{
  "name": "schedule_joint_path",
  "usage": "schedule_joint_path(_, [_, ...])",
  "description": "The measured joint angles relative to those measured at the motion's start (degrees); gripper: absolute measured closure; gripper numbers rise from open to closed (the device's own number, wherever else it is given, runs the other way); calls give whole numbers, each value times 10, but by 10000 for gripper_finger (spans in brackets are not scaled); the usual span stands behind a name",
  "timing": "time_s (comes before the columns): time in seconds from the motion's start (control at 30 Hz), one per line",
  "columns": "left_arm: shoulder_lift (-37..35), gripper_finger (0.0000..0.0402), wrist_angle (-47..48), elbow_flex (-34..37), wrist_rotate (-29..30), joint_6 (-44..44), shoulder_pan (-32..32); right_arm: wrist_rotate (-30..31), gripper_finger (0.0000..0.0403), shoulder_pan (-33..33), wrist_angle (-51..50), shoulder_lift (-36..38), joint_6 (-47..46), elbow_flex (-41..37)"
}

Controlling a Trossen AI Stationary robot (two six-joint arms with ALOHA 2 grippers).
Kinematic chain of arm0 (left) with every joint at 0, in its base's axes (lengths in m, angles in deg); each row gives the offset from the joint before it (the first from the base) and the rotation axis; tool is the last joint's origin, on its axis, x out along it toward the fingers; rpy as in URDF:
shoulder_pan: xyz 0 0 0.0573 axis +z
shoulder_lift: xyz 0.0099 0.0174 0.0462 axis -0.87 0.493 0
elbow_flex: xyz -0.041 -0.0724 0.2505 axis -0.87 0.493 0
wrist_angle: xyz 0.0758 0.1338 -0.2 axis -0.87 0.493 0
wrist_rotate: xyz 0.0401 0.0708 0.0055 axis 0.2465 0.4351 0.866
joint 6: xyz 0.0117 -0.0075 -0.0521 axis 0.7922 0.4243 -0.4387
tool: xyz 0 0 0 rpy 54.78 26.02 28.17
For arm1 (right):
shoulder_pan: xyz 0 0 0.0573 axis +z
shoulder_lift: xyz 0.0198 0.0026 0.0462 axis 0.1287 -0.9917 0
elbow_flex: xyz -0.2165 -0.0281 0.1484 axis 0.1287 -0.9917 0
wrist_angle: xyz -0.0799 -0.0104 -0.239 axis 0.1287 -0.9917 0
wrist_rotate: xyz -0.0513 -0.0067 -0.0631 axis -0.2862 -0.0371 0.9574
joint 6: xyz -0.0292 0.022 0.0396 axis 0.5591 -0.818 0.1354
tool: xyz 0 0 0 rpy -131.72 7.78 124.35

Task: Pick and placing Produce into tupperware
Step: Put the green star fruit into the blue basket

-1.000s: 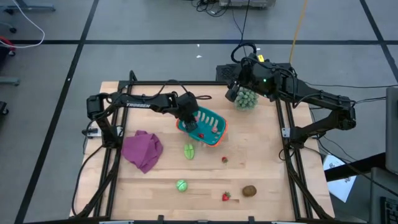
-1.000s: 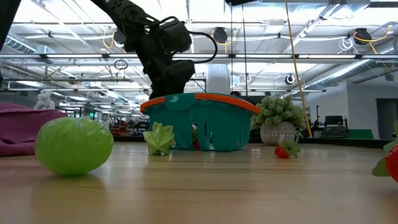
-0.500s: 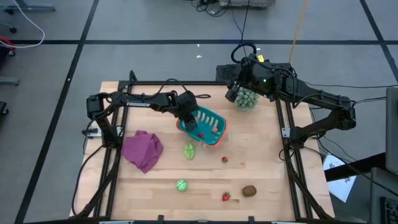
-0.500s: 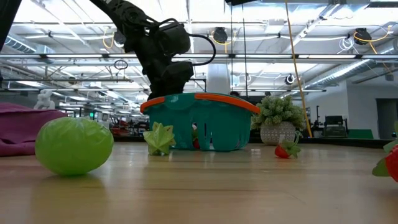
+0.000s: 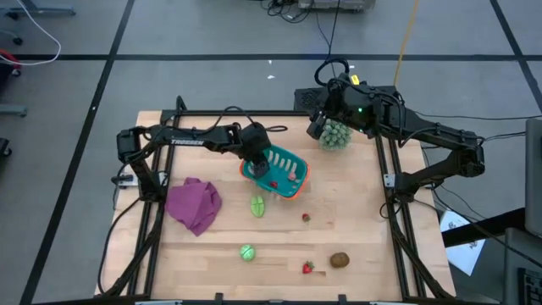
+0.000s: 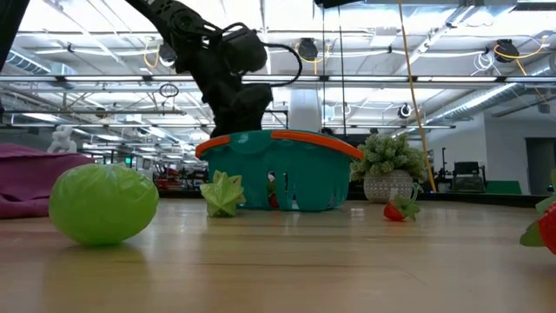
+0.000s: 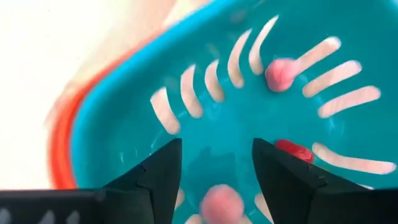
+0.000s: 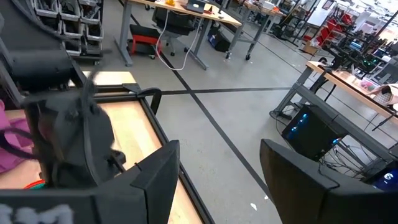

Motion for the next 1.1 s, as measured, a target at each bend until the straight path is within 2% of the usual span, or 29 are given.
schedule_joint_path(0.1, [-30, 201, 14, -23, 0, 5, -7, 0, 188, 0, 0, 0, 0, 0])
schedule_joint_path(0.23, [-83, 201, 94, -63, 19, 7, -39, 0, 188, 0, -4, 0, 0, 0])
schedule_joint_path(0.37, [-138, 201, 209, -76, 75, -36, -105, 0, 188, 0, -12, 0, 0, 0])
schedule_joint_path(0.47, [-170, 201, 296, -67, 139, -122, -168, 1, 188, 0, -12, 0, 1, 0])
schedule_joint_path(0.53, [-187, 201, 280, -48, 177, -182, -212, 1, 188, -4, -9, 2, 2, 0])
schedule_joint_path(0.7, [-172, 201, 204, 2, 188, -290, -280, 3, 188, -5, 8, 4, -13, 0])
schedule_joint_path(0.87, [-113, 201, 153, 17, 196, -403, -282, 2, 188, 0, 7, 4, -15, 0])
schedule_joint_path(1.1, [-37, 201, 67, 16, 159, -508, -282, 3, 188, 0, 2, 5, 3, 0])
